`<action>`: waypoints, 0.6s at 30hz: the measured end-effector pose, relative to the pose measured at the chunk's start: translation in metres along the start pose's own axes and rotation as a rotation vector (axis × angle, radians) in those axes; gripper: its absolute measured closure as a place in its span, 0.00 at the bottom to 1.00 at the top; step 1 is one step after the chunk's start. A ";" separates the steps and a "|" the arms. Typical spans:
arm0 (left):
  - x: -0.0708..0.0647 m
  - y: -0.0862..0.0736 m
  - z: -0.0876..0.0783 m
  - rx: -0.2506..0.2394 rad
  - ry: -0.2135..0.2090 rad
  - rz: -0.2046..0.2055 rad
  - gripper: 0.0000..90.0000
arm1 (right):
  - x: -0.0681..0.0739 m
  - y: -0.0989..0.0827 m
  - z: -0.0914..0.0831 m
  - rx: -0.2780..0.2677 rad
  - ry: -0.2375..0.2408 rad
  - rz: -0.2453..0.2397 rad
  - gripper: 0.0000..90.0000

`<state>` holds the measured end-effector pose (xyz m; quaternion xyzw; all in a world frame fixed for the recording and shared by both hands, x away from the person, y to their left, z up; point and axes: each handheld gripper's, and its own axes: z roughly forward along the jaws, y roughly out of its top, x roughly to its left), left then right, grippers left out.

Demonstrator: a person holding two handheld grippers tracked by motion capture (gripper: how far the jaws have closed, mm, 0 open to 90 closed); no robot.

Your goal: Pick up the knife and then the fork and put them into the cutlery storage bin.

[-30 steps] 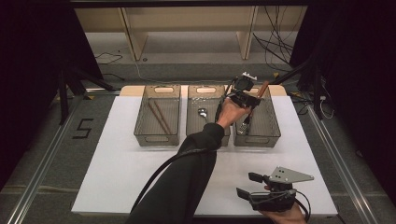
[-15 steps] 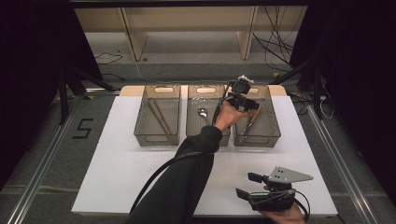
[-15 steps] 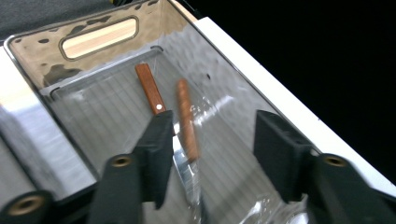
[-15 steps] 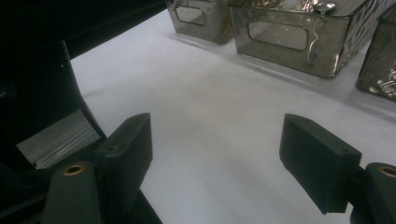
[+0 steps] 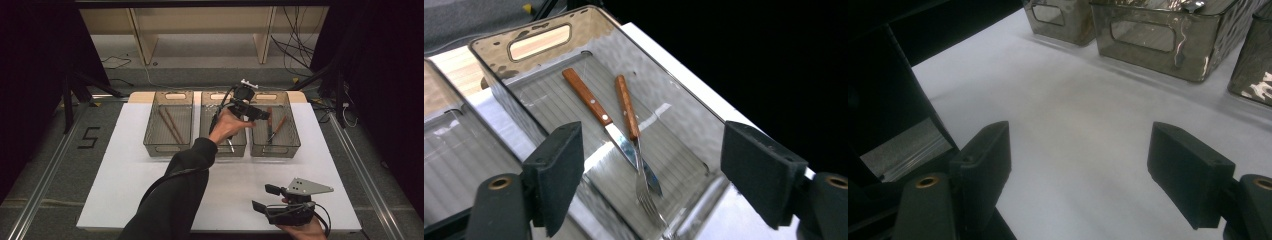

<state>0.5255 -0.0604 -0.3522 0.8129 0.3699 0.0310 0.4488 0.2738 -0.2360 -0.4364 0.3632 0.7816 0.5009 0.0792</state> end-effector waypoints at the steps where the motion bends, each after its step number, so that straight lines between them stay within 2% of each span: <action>1: 0.000 -0.003 -0.006 -0.010 -0.007 0.000 0.27 | 0.000 0.000 0.000 -0.001 -0.001 -0.001 0.29; 10: 0.003 -0.039 -0.056 -0.040 -0.018 0.067 0.24 | 0.000 0.000 0.001 -0.006 -0.012 -0.004 0.29; 12: 0.005 -0.048 -0.067 -0.063 -0.023 0.062 0.23 | -0.001 0.000 0.001 -0.007 -0.016 -0.001 0.29; 15: 0.009 -0.063 -0.083 -0.078 -0.019 0.077 0.23 | -0.001 0.000 0.000 -0.010 -0.022 0.000 0.29; 18: 0.016 -0.076 -0.097 -0.091 -0.015 0.067 0.22 | -0.002 0.000 0.000 -0.013 -0.024 0.000 0.29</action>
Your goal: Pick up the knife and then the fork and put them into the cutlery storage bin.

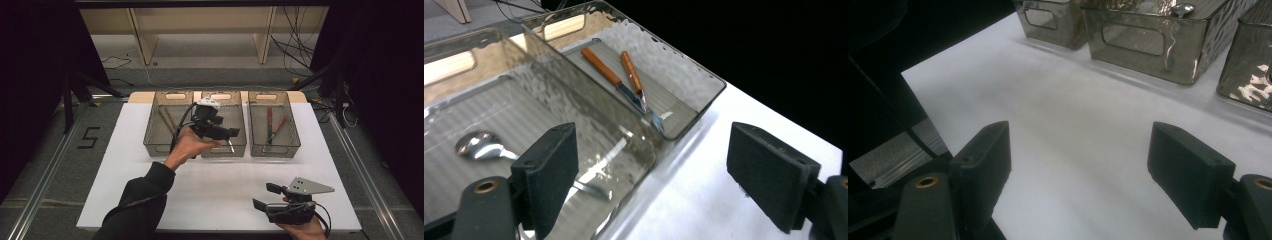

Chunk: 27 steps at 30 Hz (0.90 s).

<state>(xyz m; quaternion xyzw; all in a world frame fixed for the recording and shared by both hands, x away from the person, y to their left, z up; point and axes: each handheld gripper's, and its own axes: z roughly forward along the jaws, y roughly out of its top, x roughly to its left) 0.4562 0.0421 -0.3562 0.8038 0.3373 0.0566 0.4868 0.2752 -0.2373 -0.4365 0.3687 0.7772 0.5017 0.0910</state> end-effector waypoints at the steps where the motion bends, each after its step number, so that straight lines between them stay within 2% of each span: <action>1: 0.001 -0.005 -0.006 -0.007 0.002 -0.005 0.22 | 0.000 0.000 0.000 -0.001 -0.004 0.005 0.29; 7: 0.005 -0.027 -0.027 -0.037 0.000 -0.018 0.21 | -0.001 0.000 0.000 -0.005 -0.010 0.007 0.29; 13: 0.008 -0.046 -0.041 -0.048 0.002 -0.013 0.21 | -0.002 -0.001 0.000 -0.006 -0.015 0.010 0.29; 19: 0.005 -0.060 -0.056 -0.065 0.000 0.009 0.21 | -0.005 -0.001 0.000 -0.014 -0.031 0.016 0.29; 23: 0.002 -0.072 -0.067 -0.088 -0.010 0.004 0.20 | -0.006 -0.001 -0.001 -0.014 -0.034 0.017 0.29; 27: 0.000 -0.082 -0.074 -0.084 -0.006 0.012 0.20 | -0.005 -0.001 -0.001 -0.018 -0.040 0.014 0.29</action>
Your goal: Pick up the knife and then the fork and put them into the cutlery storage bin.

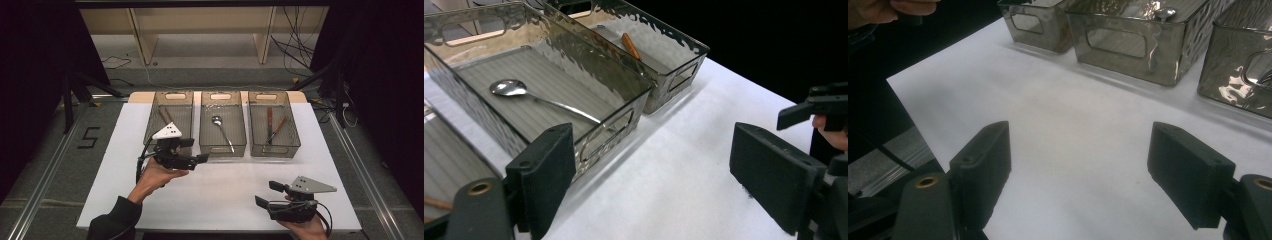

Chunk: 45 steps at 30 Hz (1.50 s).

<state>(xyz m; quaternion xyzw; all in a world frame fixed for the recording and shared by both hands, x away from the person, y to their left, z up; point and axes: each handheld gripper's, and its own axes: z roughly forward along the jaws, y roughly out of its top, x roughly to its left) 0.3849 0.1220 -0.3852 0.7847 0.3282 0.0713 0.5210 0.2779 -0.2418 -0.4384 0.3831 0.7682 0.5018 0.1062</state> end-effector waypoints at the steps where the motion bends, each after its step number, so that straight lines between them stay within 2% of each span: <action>1: -0.001 -0.003 -0.002 -0.003 -0.005 -0.002 0.20 | 0.000 0.000 0.000 0.000 -0.002 -0.001 0.29; 5: -0.005 -0.018 -0.008 0.008 0.004 0.007 0.20 | 0.000 0.000 -0.001 -0.005 -0.005 -0.005 0.29; 9: -0.004 -0.033 -0.016 0.005 0.014 -0.001 0.20 | 0.001 0.000 -0.001 -0.007 -0.008 -0.003 0.29; 11: -0.002 -0.042 -0.020 -0.017 0.011 -0.023 0.20 | 0.000 0.000 0.000 -0.008 -0.008 -0.004 0.29; 16: -0.002 -0.057 -0.028 -0.021 0.023 -0.040 0.19 | 0.000 -0.001 0.000 -0.006 -0.011 -0.002 0.29; 24: -0.006 -0.078 -0.036 0.002 0.039 -0.026 0.19 | 0.001 -0.002 0.001 -0.007 -0.012 -0.007 0.29; 30: -0.005 -0.088 -0.048 -0.032 0.047 -0.042 0.19 | 0.000 -0.002 0.001 -0.005 -0.016 -0.007 0.29; 45: -0.006 -0.094 -0.051 -0.026 0.059 -0.035 0.18 | 0.001 -0.002 0.001 -0.003 -0.016 -0.010 0.29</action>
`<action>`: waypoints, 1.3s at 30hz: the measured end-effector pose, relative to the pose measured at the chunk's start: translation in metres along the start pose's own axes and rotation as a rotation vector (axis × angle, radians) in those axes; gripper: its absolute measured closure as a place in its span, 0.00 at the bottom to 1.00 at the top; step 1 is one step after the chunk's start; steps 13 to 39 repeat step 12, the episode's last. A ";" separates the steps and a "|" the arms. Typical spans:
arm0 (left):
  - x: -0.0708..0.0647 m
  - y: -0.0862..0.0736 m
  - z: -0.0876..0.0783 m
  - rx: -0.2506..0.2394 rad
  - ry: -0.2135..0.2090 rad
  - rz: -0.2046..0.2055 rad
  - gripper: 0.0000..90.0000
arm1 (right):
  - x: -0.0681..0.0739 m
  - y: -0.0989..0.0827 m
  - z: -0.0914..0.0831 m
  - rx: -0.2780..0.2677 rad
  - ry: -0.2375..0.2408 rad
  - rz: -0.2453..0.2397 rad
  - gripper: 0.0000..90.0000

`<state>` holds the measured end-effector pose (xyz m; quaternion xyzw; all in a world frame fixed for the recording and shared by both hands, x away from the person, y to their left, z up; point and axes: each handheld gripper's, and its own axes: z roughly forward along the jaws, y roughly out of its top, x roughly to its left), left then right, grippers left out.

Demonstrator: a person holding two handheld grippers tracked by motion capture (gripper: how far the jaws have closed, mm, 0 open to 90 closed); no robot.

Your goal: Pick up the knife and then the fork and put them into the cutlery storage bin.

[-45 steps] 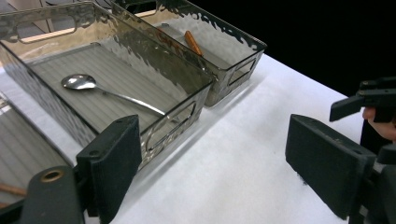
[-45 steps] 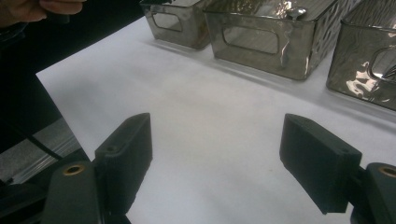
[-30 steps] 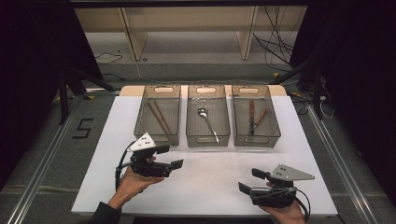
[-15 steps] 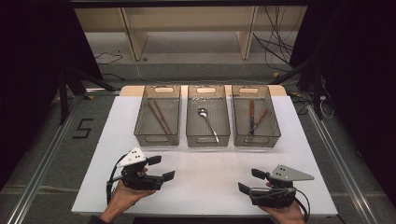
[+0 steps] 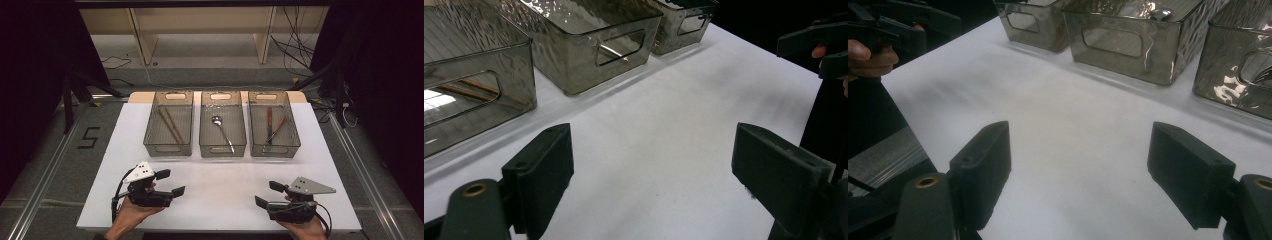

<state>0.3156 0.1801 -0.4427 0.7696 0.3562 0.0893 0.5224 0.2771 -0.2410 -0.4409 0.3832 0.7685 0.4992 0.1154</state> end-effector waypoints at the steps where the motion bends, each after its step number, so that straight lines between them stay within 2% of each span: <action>1: 0.000 0.000 0.000 0.001 -0.001 -0.001 0.18 | 0.000 0.000 0.000 0.000 0.000 0.000 0.29; 39: 0.000 0.000 0.001 -0.004 0.000 0.002 0.18 | 0.000 0.000 0.000 0.004 0.001 -0.001 0.29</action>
